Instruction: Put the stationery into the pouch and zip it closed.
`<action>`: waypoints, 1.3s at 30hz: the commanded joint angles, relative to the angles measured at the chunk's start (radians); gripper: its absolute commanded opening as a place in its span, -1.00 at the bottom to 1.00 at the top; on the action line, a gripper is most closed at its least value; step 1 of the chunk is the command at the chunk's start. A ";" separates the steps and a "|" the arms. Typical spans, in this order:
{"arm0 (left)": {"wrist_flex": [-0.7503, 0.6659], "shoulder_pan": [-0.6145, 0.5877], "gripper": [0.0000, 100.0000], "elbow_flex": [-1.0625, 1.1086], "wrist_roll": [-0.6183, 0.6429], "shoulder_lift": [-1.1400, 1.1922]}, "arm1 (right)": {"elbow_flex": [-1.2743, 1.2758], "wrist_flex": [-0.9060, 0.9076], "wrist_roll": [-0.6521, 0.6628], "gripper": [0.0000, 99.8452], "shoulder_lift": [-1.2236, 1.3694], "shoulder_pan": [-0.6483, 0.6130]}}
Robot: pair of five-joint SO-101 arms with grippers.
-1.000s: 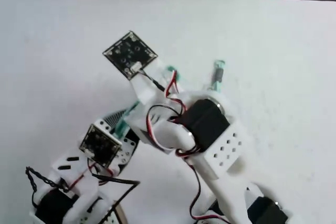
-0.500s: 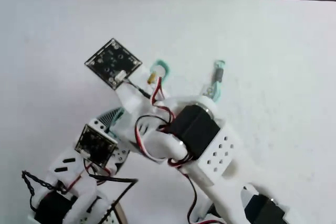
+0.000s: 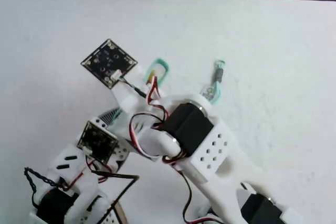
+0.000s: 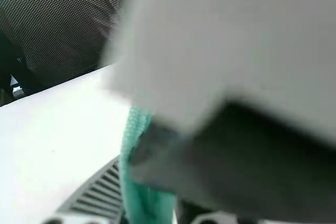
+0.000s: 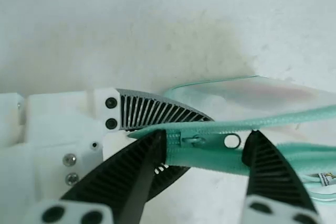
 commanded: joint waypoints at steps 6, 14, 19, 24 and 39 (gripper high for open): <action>-0.015 -0.035 -0.95 -0.005 -0.011 0.001 | 0.017 0.015 0.095 -0.78 0.076 0.015; -0.015 -0.035 -0.95 -0.005 -0.011 0.001 | -0.017 0.016 0.094 -0.89 0.044 0.016; -0.015 -0.035 -0.95 -0.005 -0.011 0.001 | -0.054 0.018 0.095 -0.95 -0.065 -0.010; -0.015 -0.035 -0.95 -0.005 -0.011 0.001 | -0.044 0.018 0.147 -0.95 -0.136 -0.030; -0.015 -0.033 -0.95 -0.003 -0.011 0.001 | -0.048 -0.056 0.238 -0.96 -0.186 0.173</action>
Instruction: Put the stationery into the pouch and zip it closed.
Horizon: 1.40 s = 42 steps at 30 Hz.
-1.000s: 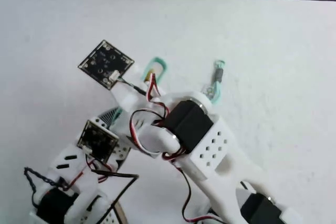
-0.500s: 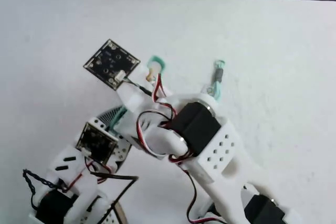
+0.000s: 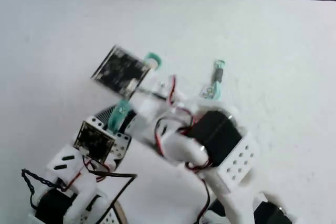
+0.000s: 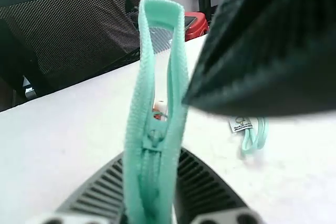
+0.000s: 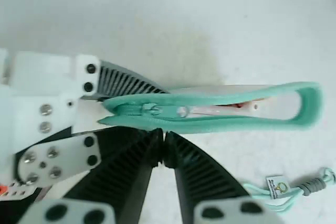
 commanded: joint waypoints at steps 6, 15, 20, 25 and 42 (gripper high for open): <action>-0.012 -0.012 -0.95 0.009 -0.009 0.002 | -0.012 -0.157 -0.084 -0.92 -0.030 0.093; -0.026 -0.012 -0.95 0.025 -0.009 0.002 | 0.054 -0.105 -0.020 -0.96 0.021 0.094; -0.029 -0.010 -0.95 0.025 -0.009 0.002 | 0.072 0.004 0.071 -0.96 0.104 0.096; -0.046 -0.016 -0.95 0.026 -0.009 0.002 | 0.115 0.035 0.181 -0.96 0.191 0.104; -0.110 -0.018 -0.95 0.080 -0.009 0.002 | 0.388 0.035 1.030 -0.60 -0.058 0.191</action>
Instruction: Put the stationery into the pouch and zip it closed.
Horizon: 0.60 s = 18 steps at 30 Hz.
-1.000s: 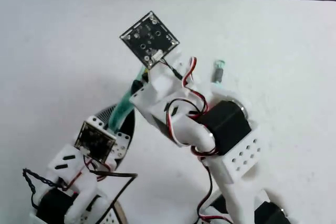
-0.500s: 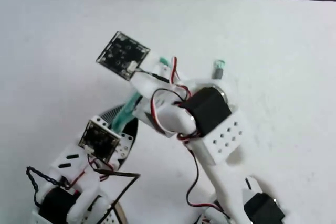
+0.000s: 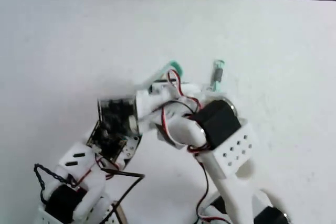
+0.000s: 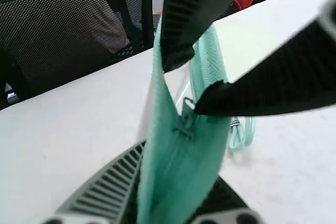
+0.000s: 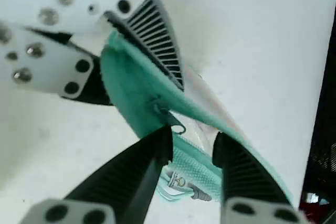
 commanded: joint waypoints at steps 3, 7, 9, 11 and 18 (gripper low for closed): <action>-0.028 -0.025 -0.95 0.000 -0.009 -0.002 | 0.158 0.036 0.160 -0.60 -0.022 0.007; -0.028 -0.025 -0.95 0.000 -0.009 -0.002 | 0.160 0.036 0.199 -0.60 -0.024 0.002; -0.028 -0.025 -0.95 0.000 -0.009 -0.002 | 0.164 0.036 0.210 -0.60 -0.022 0.001; -0.028 -0.025 -0.95 0.000 -0.009 -0.002 | 0.187 0.036 0.222 -0.60 -0.021 -0.007; -0.028 -0.025 -0.95 0.000 -0.009 -0.002 | 0.276 0.036 0.315 -0.78 -0.021 -0.048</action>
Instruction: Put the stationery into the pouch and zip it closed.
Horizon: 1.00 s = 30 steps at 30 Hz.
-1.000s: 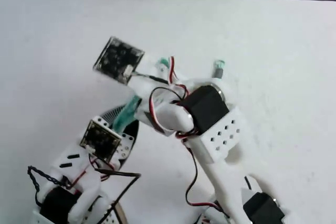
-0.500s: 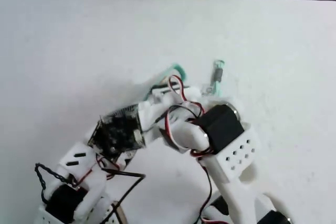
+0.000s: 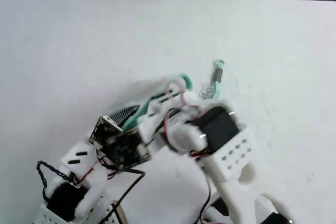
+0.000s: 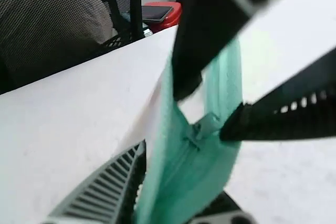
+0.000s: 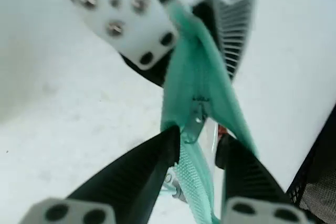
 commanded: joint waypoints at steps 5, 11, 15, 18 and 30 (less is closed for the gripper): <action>-0.032 -0.027 -0.95 -0.015 -0.002 -0.008 | 0.110 0.039 0.063 -0.85 0.015 -0.024; -0.032 -0.027 -0.95 -0.015 -0.002 -0.008 | 0.101 0.039 0.046 -0.96 0.001 -0.036; -0.032 -0.027 -0.95 -0.015 -0.002 -0.008 | 0.034 0.038 -0.046 -0.96 -0.035 -0.038; -0.032 -0.027 -0.95 -0.015 -0.002 -0.008 | -0.025 0.027 -0.132 -0.96 -0.079 -0.038; -0.032 -0.027 -0.95 -0.015 0.003 -0.008 | -0.035 -0.168 -0.577 -0.96 -0.145 -0.041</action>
